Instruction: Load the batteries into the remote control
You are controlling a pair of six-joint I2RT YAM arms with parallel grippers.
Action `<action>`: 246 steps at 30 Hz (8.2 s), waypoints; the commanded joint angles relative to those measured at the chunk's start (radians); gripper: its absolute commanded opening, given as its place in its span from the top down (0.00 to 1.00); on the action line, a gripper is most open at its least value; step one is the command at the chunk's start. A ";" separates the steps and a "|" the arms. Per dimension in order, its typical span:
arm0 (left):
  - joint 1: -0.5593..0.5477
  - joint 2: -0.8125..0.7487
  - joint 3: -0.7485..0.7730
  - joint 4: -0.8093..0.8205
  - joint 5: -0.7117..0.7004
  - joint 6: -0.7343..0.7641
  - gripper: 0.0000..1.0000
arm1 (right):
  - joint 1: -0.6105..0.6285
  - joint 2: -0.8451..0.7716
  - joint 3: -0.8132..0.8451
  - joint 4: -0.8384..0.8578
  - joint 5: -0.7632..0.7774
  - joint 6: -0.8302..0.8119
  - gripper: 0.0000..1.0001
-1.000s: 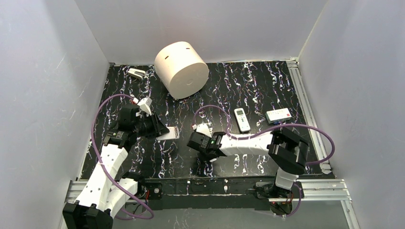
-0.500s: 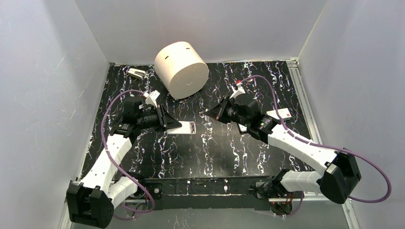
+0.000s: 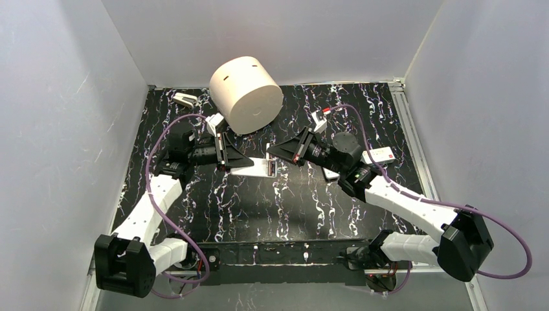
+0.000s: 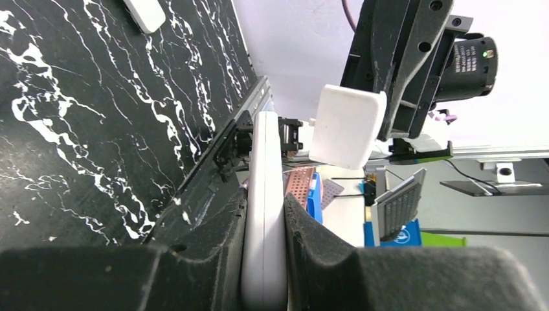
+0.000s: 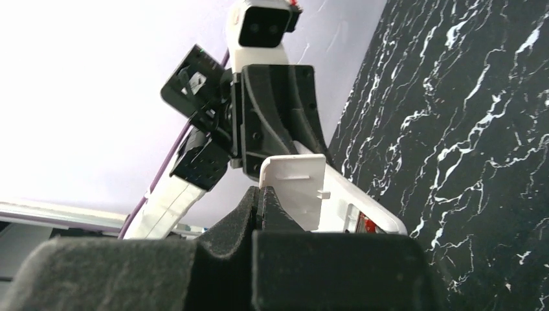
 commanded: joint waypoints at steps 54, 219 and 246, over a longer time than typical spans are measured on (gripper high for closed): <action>0.014 0.071 0.114 0.120 0.159 -0.151 1.00 | 0.001 -0.025 -0.151 0.298 -0.046 0.252 0.99; -0.162 -0.020 -0.070 0.418 0.023 -0.270 1.00 | 0.100 0.172 0.001 0.270 0.019 0.022 0.85; -0.108 0.006 0.064 0.384 0.126 -0.111 1.00 | 0.037 -0.039 -0.056 0.119 -0.338 -0.324 0.26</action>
